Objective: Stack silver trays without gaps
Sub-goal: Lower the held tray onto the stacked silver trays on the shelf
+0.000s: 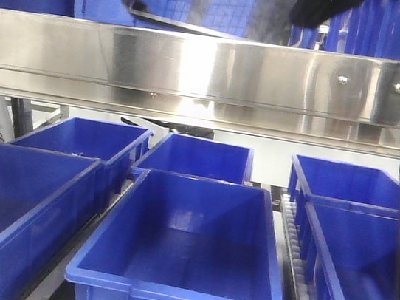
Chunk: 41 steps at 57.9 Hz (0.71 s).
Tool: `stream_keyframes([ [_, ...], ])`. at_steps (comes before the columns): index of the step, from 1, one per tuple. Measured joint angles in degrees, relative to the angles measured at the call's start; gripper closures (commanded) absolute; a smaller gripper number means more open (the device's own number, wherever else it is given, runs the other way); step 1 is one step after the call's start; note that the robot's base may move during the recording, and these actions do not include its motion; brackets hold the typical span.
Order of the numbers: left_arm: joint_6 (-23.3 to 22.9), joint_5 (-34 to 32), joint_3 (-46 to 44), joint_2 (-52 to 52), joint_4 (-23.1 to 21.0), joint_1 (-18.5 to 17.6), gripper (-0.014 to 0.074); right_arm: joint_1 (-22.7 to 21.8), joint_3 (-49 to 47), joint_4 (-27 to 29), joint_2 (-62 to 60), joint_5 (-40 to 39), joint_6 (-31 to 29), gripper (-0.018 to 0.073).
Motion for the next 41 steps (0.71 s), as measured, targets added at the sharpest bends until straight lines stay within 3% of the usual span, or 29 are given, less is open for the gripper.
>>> stream_keyframes([
  [5, 0.0, -0.02, 0.0, 0.25, 0.0, 0.0, 0.0596, 0.0, 0.0, 0.0, 0.47, 0.25, 0.0, 0.0613],
  [8, 0.0, -0.02, 0.0, 0.25, 0.0, 0.0, 0.0568, 0.0, 0.0, 0.0, 0.57, 0.35, 0.0, 0.0537],
  [17, 0.84, -1.71, 0.0, 0.39, 0.17, -0.11, 0.0374, 0.78, 0.0, 1.77, 1.21, 1.88, -0.76, 0.0167],
  [20, 0.84, -2.6, 0.0, 0.39, -0.29, -0.37, 0.0302, 1.03, 0.0, 2.76, 1.49, 1.9, -0.76, 0.0112],
  [29, 0.19, -3.25, 0.1, 0.53, -1.46, -0.72, 0.013, 1.66, 0.0, 4.96, 1.61, 1.7, -0.96, 0.0123],
  [41, -3.21, -5.52, -0.09, 0.53, -2.86, -0.96, 0.0076, 2.48, -2.25, 7.38, 1.72, 1.73, -1.21, 0.0147],
])
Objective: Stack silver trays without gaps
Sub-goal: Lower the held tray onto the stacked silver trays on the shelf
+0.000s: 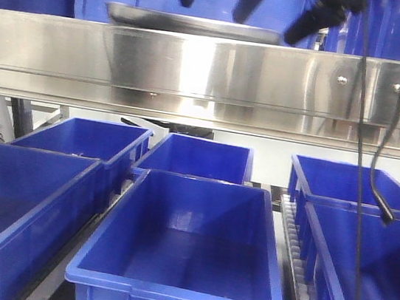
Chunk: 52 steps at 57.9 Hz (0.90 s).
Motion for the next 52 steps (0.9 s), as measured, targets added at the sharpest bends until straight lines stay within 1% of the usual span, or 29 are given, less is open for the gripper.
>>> stream_keyframes([
  [9, -1.12, -0.14, -0.38, -1.28, -0.1, 0.96, 0.0078, 0.0, -4.88, 0.32, 0.0, 0.96, -0.1, 0.0147],
  [17, -1.34, -0.53, -0.75, -5.01, -0.1, 1.24, 0.008, 0.0, -10.52, 0.32, -0.12, 3.32, -0.1, 0.015],
  [20, -1.34, -1.03, -0.88, -6.9, -0.1, 1.24, 0.009, 0.0, -12.68, 0.32, -0.35, 4.92, -0.1, 0.018],
  [22, -1.34, -1.32, -0.99, -8.31, 0.03, 1.24, 0.0108, 0.0, -14.15, 0.32, -0.62, 5.89, -0.1, 0.0219],
  [25, -1.48, -1.82, -0.98, -10.78, 0.36, 1.24, 0.0165, 0.0, -16.05, 0.32, -1.45, 7.22, -0.1, 0.0296],
  [28, -1.48, -1.91, -1.0, -12.98, 0.78, 1.24, 0.0246, 0.0, -17.69, 0.2, -2.61, 8.5, -0.1, 0.0405],
  [30, -1.48, -1.91, -1.1, -14.51, 1.22, 1.24, 0.0318, 0.0, -18.24, -0.07, -3.52, 9.15, -0.1, 0.048],
  [34, -1.48, -1.49, -1.21, -17.36, 2.89, 1.24, 0.05, 0.0, -18.74, -1.13, -5.79, 10.13, -0.21, 0.0645],
  [35, -1.48, -1.2, -1.21, -18.11, 3.46, 1.24, 0.0561, 0.0, -18.86, -1.56, -6.24, 10.24, -0.21, 0.0669],
  [36, -1.48, -0.89, -1.29, -18.8, 4.0, 1.24, 0.0624, 0.0, -18.86, -2.0, -6.96, 10.51, -0.21, 0.065],
  [37, -1.48, -0.56, -1.29, -19.46, 4.32, 1.24, 0.0643, 0.0, -18.86, -2.46, -7.68, 10.61, -0.21, 0.0634],
  [39, -1.48, -0.15, -1.29, -20.47, 4.92, 1.24, 0.0603, 0.0, -18.86, -3.25, -8.9, 10.73, -0.21, 0.0626],
  [40, -1.48, -0.15, -1.04, -21.04, 5.2, 1.24, 0.0596, 0.0, -18.86, -3.56, -9.37, 10.73, -0.21, 0.0629],
  [46, -2.06, -0.54, 1.29, -23.96, 5.73, 1.24, 0.0614, 0.0, -18.86, -6.03, -13.58, 10.73, -0.87, 0.0637],
  [52, -3.66, -5.15, 7.06, -28.5, 5.98, 1.24, 0.0614, 0.0, -18.86, -8.24, -17.59, 10.73, -1.32, 0.0637],
])
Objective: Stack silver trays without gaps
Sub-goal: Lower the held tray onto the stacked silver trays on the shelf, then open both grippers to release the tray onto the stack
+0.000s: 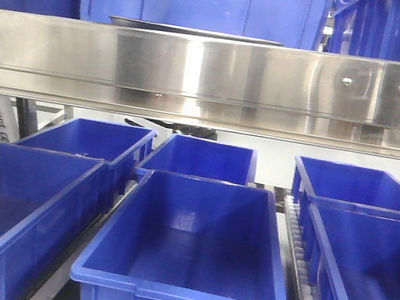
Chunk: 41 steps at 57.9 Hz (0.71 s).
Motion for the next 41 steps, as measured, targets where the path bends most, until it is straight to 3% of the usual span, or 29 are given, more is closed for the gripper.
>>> stream_keyframes([
  [11, -1.69, -13.65, 18.19, -13.17, 0.2, 0.0, 0.0614, 0.0, 2.78, -0.87, -9.17, -0.29, -3.17, 0.0637],
  [20, -5.4, -24.73, 34.39, -24.97, 0.2, 2.85, 0.0614, 0.0, 16.67, -0.87, -20.43, -6.41, -4.44, 0.0637],
  [33, -6.65, -25.05, 44.79, -40.45, 0.2, 9.43, 0.0614, 0.0, 47.54, -0.8, -43.52, -22.44, -5.09, 0.0637],
  [41, -6.65, -24.56, 48.17, -47.98, 0.37, 10.1, 0.0614, 0.0, 62.02, -0.41, -57.94, -29.29, -5.2, 0.0637],
])
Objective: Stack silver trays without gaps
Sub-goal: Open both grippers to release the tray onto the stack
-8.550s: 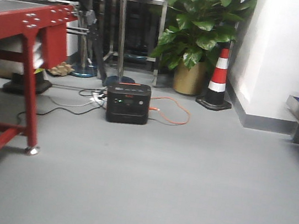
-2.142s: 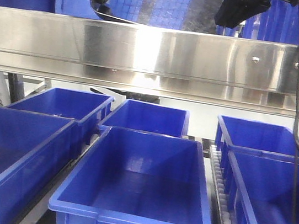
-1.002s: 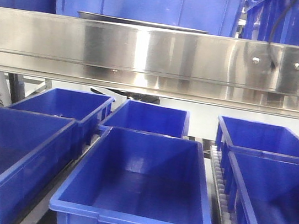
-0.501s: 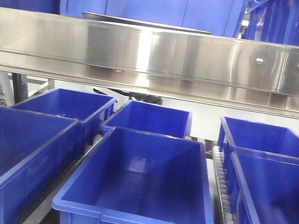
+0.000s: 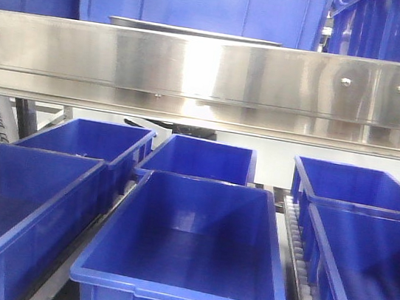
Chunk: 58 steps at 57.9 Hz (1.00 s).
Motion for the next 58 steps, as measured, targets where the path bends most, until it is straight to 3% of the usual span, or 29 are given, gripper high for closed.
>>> stream_keyframes([
  [11, 0.0, 0.46, 9.16, -9.07, -0.19, 0.0, 0.0614, 0.0, 13.64, 0.04, -16.28, -1.79, 0.0, 0.0637],
  [26, -0.08, 2.41, 21.39, -24.77, -4.4, 0.0, 0.0614, 0.0, 23.37, 0.04, -34.3, -2.47, 0.0, 0.0637],
  [42, -0.08, 11.98, 23.38, -36.82, -4.52, 0.0, 0.0614, 0.0, 24.66, 0.04, -37.75, -2.12, 0.0, 0.0637],
  [58, -0.08, 12.9, 23.38, -39.7, -4.52, 0.0, 0.0614, 0.0, 24.66, 0.04, -37.75, -2.12, -0.11, 0.0637],
])
